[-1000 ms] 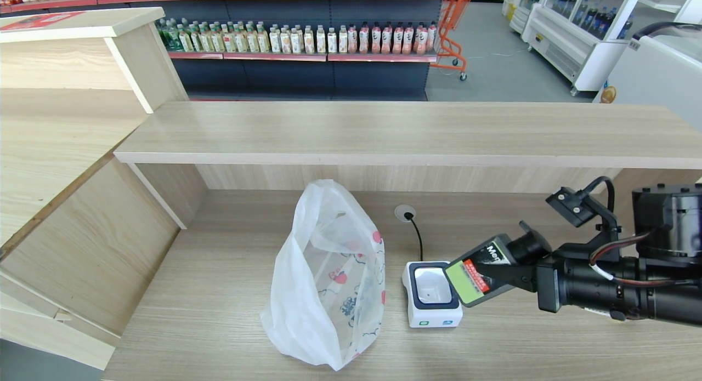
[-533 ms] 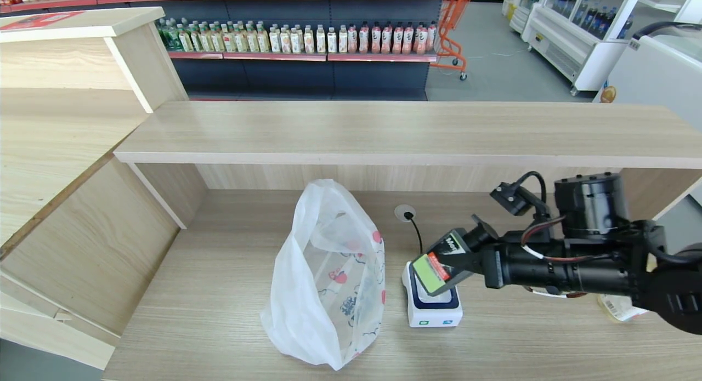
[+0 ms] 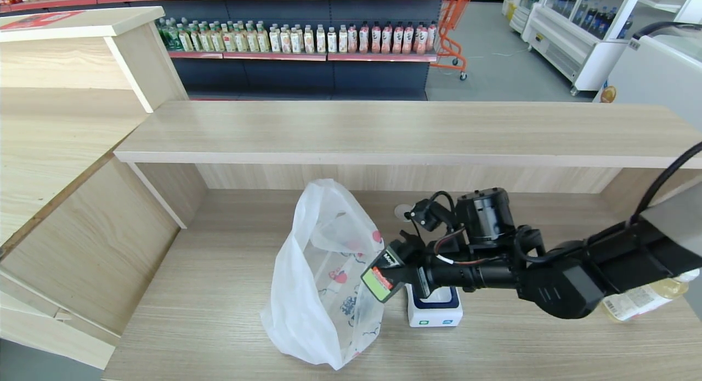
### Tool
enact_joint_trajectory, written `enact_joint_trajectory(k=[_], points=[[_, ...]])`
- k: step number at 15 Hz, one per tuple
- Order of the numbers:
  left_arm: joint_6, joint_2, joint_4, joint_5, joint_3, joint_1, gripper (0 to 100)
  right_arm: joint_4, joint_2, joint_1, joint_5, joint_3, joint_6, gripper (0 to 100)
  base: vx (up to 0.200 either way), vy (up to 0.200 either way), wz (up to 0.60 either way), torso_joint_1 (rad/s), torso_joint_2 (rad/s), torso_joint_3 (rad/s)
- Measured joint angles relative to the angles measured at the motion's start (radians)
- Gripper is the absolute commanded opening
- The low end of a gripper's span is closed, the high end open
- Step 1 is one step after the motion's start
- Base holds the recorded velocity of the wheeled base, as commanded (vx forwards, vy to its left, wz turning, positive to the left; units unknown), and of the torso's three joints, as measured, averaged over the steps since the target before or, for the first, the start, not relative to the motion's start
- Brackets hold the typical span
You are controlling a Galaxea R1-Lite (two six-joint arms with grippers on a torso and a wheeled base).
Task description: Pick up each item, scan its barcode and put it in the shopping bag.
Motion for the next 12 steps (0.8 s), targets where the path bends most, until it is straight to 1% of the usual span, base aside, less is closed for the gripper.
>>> enact_joint_trajectory(k=[2,5,8,9,10,12], points=[[0.0,0.0,0.0,0.0,0.0,0.0,100,-0.017,0.085,0.027,-0.003,-0.077,-0.106,0,0.0,0.0,0.0,0.0,0.0,0.0],[0.0,0.0,0.0,0.0,0.0,0.0,100,-0.033,0.198,0.071,-0.031,-0.209,-0.216,0,0.0,0.0,0.0,0.0,0.0,0.0],[0.0,0.0,0.0,0.0,0.0,0.0,100,-0.034,0.286,0.083,-0.042,-0.289,-0.329,0,0.0,0.0,0.0,0.0,0.0,0.0],[0.0,0.0,0.0,0.0,0.0,0.0,100,-0.034,0.304,0.084,-0.042,-0.301,-0.341,0,0.0,0.0,0.0,0.0,0.0,0.0],[0.0,0.0,0.0,0.0,0.0,0.0,100,-0.034,0.321,0.085,-0.042,-0.313,-0.361,100,0.0,0.0,0.0,0.0,0.0,0.0],[0.0,0.0,0.0,0.0,0.0,0.0,100,-0.037,0.337,0.086,-0.034,-0.323,-0.349,100,0.0,0.0,0.0,0.0,0.0,0.0]])
